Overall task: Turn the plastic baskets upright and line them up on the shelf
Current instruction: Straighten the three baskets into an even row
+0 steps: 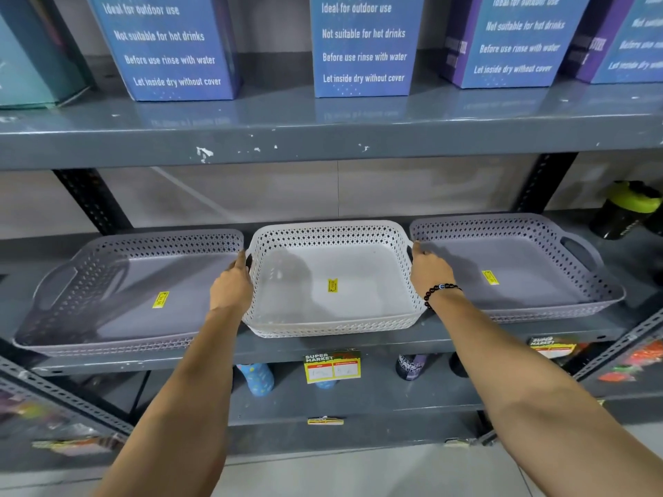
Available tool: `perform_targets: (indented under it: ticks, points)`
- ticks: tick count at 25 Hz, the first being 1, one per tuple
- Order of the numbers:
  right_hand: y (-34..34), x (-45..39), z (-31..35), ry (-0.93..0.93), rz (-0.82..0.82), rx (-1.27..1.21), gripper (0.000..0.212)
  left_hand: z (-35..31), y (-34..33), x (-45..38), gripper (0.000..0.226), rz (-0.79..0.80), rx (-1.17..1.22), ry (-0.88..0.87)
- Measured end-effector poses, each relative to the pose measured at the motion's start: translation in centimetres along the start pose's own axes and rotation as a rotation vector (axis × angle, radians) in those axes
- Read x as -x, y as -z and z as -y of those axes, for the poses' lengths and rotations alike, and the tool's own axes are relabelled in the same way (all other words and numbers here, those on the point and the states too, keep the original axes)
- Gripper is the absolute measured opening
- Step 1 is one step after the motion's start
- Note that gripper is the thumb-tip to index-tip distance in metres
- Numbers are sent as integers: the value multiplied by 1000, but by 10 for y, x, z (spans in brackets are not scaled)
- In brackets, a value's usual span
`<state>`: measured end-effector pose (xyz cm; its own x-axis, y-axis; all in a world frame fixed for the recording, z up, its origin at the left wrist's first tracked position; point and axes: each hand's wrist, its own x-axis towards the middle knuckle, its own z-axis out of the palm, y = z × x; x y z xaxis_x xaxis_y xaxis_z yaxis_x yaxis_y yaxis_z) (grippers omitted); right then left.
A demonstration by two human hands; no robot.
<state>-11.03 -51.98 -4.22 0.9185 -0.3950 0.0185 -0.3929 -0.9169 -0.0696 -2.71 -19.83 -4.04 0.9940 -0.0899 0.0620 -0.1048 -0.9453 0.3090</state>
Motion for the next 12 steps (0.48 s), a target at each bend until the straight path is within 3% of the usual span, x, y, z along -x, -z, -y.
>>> perform_targets:
  ticks: [8,12]
  points:
    - [-2,-3,-2,-26,-36,-26,56,-7,0,-9,31,-59,85,33]
    - [-3,-3,-1,-39,-45,-65,52,-8,-3,-12,32,-51,60,38]
